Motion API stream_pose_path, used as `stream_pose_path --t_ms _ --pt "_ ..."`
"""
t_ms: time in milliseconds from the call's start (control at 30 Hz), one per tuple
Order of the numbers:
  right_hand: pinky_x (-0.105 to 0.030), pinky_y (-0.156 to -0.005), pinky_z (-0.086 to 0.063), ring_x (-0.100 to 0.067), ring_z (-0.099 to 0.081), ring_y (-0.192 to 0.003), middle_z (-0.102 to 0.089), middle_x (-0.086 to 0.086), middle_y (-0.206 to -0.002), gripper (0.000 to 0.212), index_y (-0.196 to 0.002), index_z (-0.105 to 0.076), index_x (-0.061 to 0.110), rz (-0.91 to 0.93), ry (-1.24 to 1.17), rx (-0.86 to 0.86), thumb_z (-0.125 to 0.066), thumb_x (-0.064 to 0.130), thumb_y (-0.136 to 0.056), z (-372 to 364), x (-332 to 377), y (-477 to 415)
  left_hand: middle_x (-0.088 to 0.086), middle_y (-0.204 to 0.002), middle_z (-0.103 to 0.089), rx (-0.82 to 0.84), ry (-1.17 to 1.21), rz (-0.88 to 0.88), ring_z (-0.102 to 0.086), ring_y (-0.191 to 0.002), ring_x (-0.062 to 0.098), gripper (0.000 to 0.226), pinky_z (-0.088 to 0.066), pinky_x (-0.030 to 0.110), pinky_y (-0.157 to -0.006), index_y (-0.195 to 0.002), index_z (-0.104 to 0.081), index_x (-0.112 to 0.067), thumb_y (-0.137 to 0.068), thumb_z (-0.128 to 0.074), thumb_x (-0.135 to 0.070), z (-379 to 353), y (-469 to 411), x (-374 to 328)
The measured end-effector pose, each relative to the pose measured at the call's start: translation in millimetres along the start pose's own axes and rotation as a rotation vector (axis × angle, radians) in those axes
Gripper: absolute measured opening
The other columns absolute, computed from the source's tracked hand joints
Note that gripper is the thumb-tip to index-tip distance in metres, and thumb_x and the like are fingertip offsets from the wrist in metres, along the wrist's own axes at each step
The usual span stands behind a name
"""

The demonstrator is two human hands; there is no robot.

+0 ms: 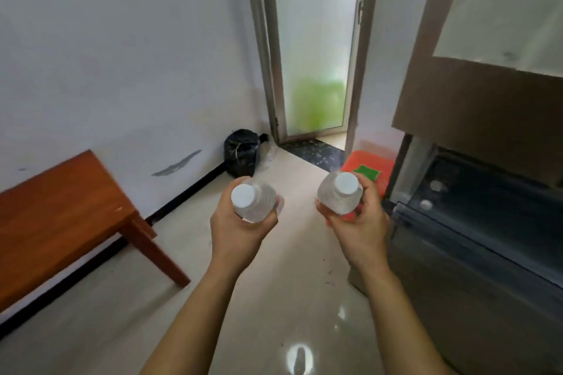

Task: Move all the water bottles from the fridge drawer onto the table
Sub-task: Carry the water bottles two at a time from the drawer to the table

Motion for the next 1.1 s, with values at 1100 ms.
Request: stream_pose_path --t_ms 1100 --pt "0.001 -0.084 -0.040 0.027 -0.045 -0.106 -0.044 0.042 -0.115 0.076 -0.131 -0.037 0.043 0.259 -0.127 1.043 -0.085 0.022 -0.076 -928 158 170 -0.014 -0.116 -0.061 -0.764 -0.221 0.407 -0.061 -0.108 0.011 0.072 -0.056 0.033 -0.091 -0.131 -0.048 -0.027 -0.070 -0.088 -0.027 715 -196 363"
Point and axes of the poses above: each hand's wrist, its own y-axis away from the middle knuckle, its own z-axis out of the back of the hand, x = y × z, the point moved 9 cm from there along -y, towards the middle knuckle
